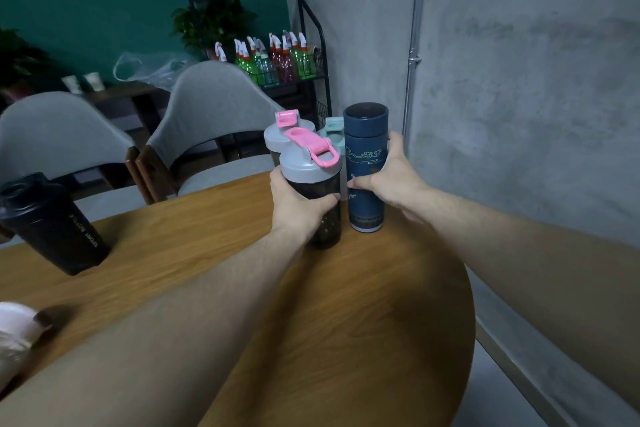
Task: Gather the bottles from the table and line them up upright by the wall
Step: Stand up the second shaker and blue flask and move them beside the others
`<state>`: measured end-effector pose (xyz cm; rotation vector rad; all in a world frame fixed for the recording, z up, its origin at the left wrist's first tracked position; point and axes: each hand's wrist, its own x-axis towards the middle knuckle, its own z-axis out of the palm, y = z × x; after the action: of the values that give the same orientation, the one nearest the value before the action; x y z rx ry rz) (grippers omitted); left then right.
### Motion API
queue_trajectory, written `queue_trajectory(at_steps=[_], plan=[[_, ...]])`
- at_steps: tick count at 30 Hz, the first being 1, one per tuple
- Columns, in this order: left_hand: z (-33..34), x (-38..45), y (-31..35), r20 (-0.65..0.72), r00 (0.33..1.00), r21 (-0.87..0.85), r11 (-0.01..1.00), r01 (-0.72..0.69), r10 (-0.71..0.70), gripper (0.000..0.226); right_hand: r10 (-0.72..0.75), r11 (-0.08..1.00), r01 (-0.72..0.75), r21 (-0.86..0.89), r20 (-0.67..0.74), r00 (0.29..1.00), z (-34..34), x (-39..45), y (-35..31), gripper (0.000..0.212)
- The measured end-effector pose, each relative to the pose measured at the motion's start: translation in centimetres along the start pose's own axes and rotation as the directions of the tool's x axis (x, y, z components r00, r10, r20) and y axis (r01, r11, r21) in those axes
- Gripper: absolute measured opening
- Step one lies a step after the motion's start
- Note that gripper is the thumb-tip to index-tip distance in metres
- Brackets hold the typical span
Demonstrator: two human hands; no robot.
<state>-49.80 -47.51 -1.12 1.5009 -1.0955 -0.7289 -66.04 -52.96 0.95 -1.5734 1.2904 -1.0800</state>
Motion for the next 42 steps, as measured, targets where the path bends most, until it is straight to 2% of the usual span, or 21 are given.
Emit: queue_trajectory(at_steps=[7, 11, 14, 16, 19, 23, 28, 31, 36, 39, 42], plan=[[-0.3, -0.7, 0.8, 0.049, 0.997, 0.076, 0.996, 0.056, -0.06, 0.116, 0.072, 0.996, -0.07, -0.057, 0.048, 0.996, -0.7, -1.7, 0.2, 0.117], [-2.1, -2.3, 1.7, 0.08, 0.991, 0.129, 0.987, 0.1, -0.11, 0.115, 0.141, 0.979, -0.139, -0.15, -0.001, 0.99, -0.9, -3.6, 0.0, 0.112], [-4.4, -4.1, 2.1, 0.08, 0.989, 0.19, 0.976, 0.11, -0.127, 0.106, 0.182, 0.955, -0.183, -0.233, -0.023, 0.983, -0.7, -5.5, -0.5, 0.09], [-6.5, -5.4, 2.0, 0.083, 0.988, 0.22, 0.97, 0.106, -0.127, 0.093, 0.183, 0.943, -0.179, -0.28, -0.011, 0.983, -0.3, -7.0, -1.4, 0.073], [-10.2, -7.5, 1.8, 0.122, 0.983, 0.252, 0.962, 0.104, -0.139, 0.072, 0.181, 0.944, -0.159, -0.288, 0.052, 0.982, 0.9, -9.4, -3.2, 0.059], [-15.6, -9.8, 1.1, 0.148, 0.978, 0.329, 0.94, 0.089, -0.144, 0.052, 0.163, 0.948, -0.119, -0.296, 0.129, 0.978, 4.0, -12.2, -5.9, 0.055], [-23.1, -12.6, 0.2, 0.13, 0.98, 0.432, 0.898, 0.083, -0.153, 0.045, 0.142, 0.953, -0.061, -0.296, 0.261, 0.955, 9.8, -15.3, -9.5, 0.057], [-27.3, -13.7, -0.2, 0.117, 0.985, 0.519, 0.854, 0.047, -0.126, 0.045, 0.101, 0.952, -0.002, -0.306, 0.306, 0.947, 13.1, -16.7, -11.4, 0.056], [-33.1, -14.4, -0.9, 0.008, 0.995, 0.709, 0.702, 0.066, -0.102, 0.055, 0.072, 0.944, 0.052, -0.327, 0.355, 0.932, 17.7, -18.0, -13.3, 0.057], [-36.1, -14.0, -1.5, -0.117, 0.985, 0.786, 0.594, 0.17, -0.126, 0.074, 0.076, 0.938, 0.067, -0.339, 0.392, 0.917, 20.4, -18.0, -13.8, 0.056], [-38.3, -13.0, -2.6, -0.212, 0.951, 0.792, 0.531, 0.301, -0.224, 0.096, 0.082, 0.934, 0.08, -0.349, 0.424, 0.902, 23.3, -17.6, -14.0, 0.059]])
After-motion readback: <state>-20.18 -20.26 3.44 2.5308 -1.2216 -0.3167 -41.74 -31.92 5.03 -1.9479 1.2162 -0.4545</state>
